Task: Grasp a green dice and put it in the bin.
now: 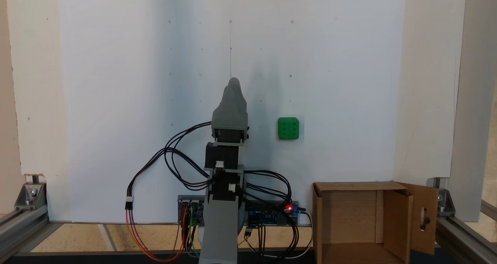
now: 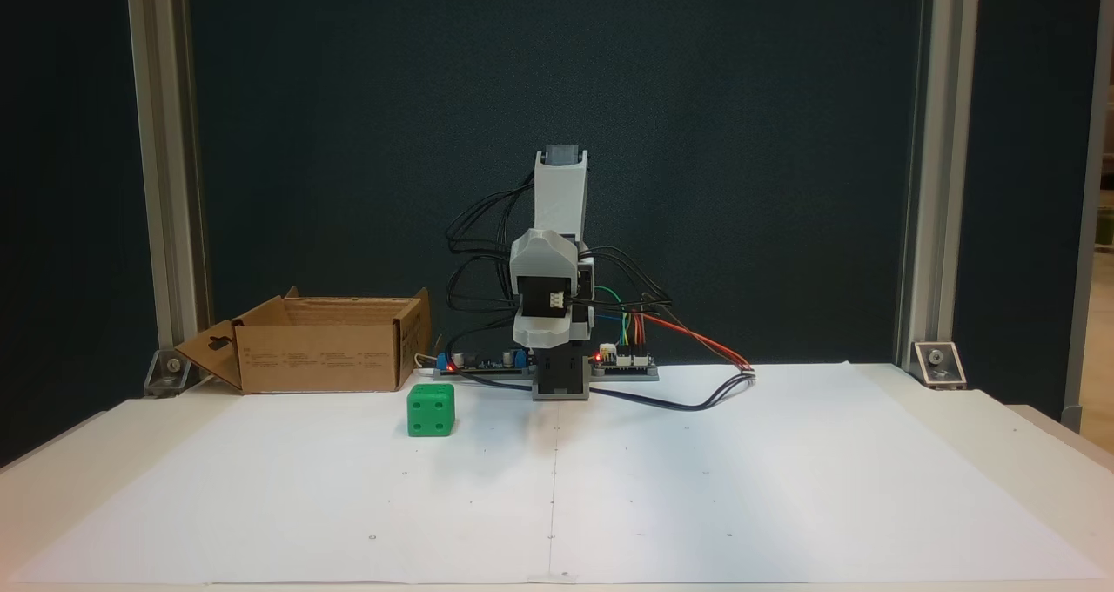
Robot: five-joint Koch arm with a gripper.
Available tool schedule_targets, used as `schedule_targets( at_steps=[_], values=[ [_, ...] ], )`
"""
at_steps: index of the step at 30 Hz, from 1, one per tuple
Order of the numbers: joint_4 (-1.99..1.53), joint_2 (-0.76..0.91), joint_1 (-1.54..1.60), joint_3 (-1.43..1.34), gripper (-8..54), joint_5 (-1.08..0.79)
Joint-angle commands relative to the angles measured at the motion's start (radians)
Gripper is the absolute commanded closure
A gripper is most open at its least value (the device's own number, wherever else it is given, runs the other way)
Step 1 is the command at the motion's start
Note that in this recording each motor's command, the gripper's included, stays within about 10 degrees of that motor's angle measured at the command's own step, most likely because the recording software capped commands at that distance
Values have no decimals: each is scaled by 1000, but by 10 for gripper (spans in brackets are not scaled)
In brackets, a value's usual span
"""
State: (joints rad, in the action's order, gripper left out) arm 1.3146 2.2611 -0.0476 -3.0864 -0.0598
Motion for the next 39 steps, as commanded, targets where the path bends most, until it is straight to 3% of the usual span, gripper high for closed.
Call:
schedule_targets(
  at_steps=[1, 39],
  values=[
    [37, 106, 0, -40, 18, -44],
    [86, 107, 2, -40, 18, -40]
  ],
)
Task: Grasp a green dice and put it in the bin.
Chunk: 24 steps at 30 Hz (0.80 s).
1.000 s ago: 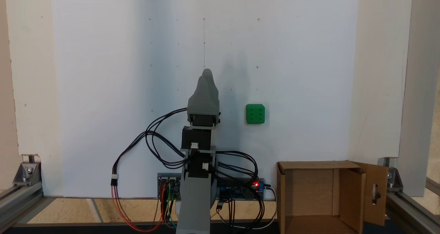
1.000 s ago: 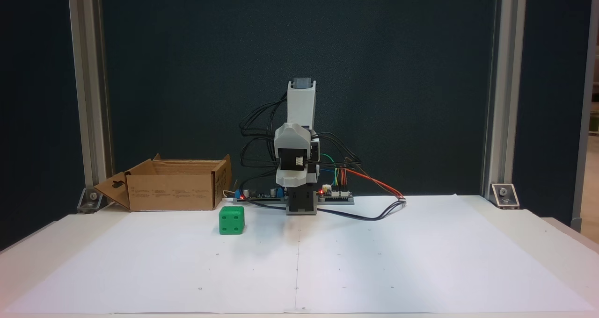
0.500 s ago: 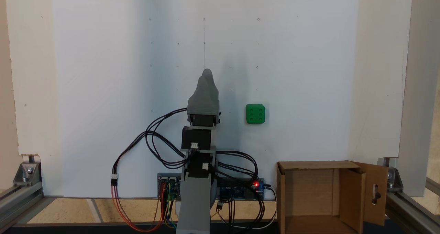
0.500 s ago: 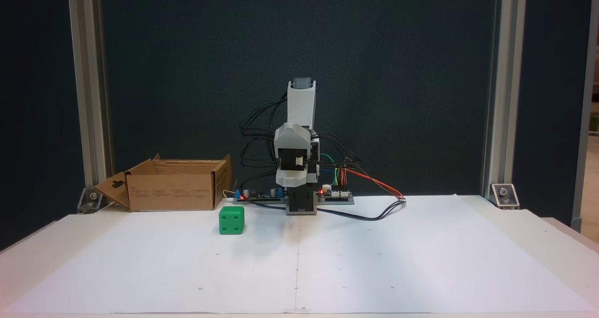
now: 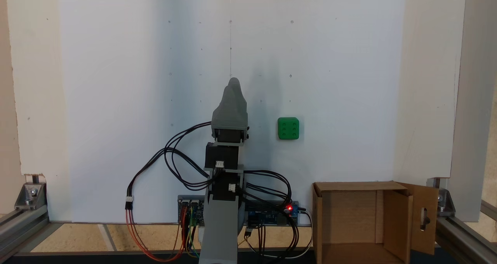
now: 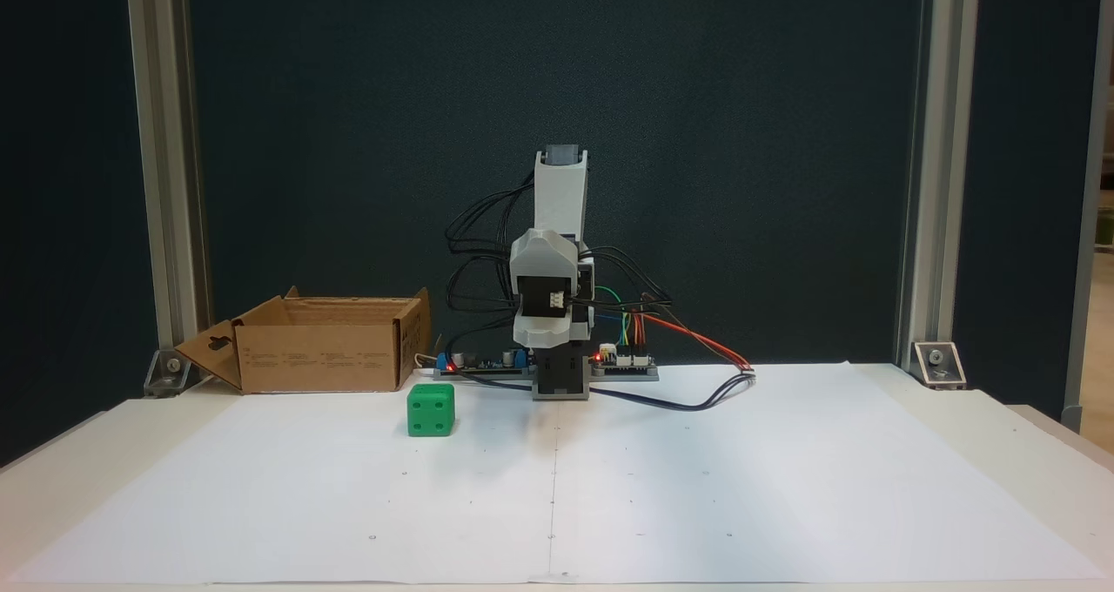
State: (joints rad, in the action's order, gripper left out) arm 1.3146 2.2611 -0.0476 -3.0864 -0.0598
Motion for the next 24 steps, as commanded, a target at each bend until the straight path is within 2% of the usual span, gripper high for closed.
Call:
schedule_targets(
  at_steps=[1, 12, 19, 24],
  values=[
    [87, 107, 2, -40, 18, -40],
    [41, 106, 6, -21, 18, -41],
    [-457, 106, 21, 349, 18, -37],
    [-793, 104, 23, 600, 18, 69]
  ],
)
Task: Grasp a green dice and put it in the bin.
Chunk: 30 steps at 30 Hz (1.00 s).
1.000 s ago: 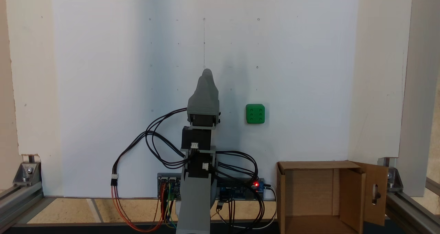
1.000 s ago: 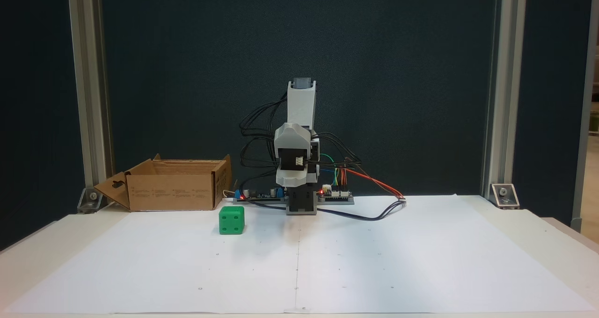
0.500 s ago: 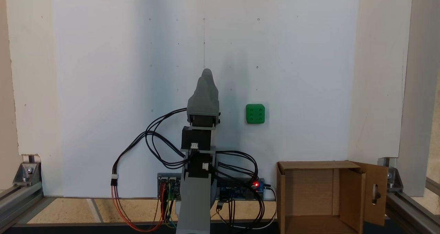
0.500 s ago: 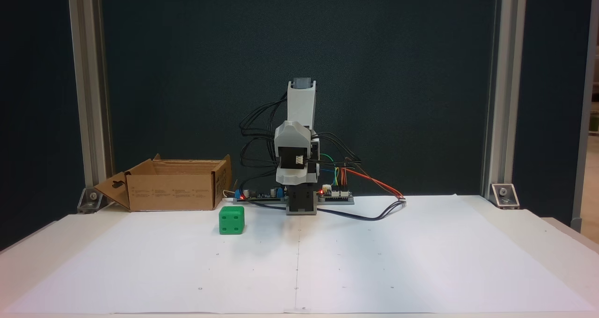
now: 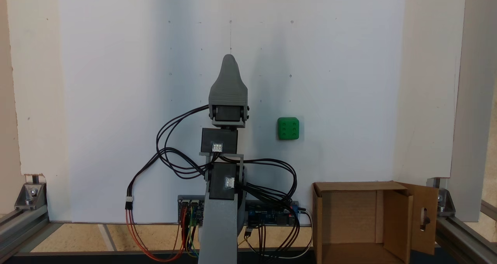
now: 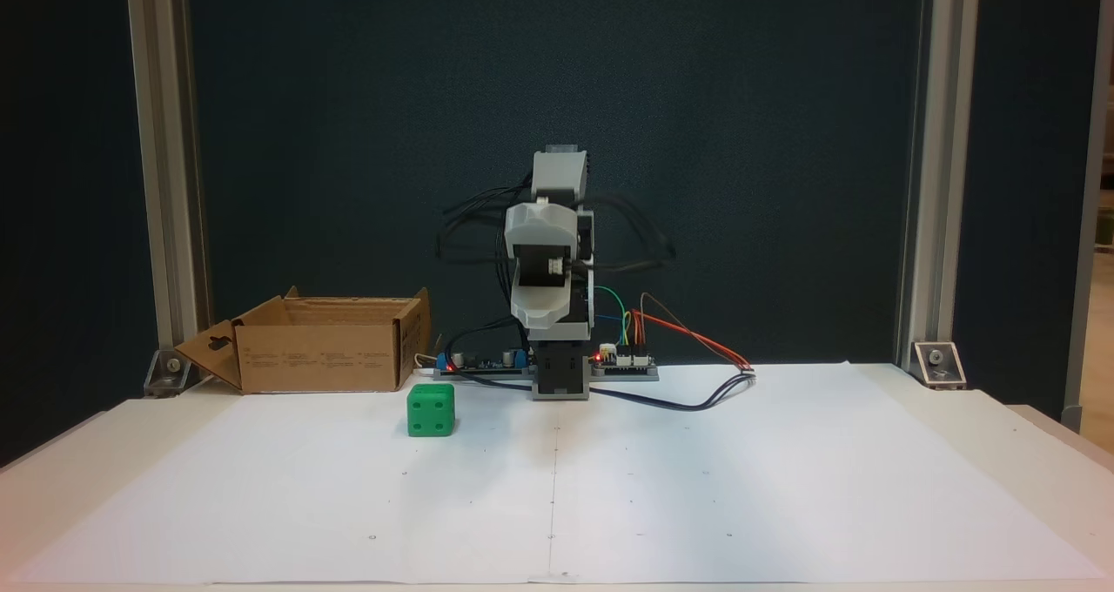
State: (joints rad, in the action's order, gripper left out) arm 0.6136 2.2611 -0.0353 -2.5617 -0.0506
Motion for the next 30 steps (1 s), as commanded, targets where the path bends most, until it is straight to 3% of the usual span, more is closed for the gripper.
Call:
schedule_targets(
  at_steps=[1, 8, 18, 23, 30],
  values=[
    [-159, 104, 12, 106, 18, 72],
    [-633, 104, -9, 382, 22, 152],
    [-1258, 101, -114, 538, 10, 184],
    [-1561, 58, -224, 658, 1, 115],
    [-1855, -89, -468, 742, -4, -145]
  ],
)
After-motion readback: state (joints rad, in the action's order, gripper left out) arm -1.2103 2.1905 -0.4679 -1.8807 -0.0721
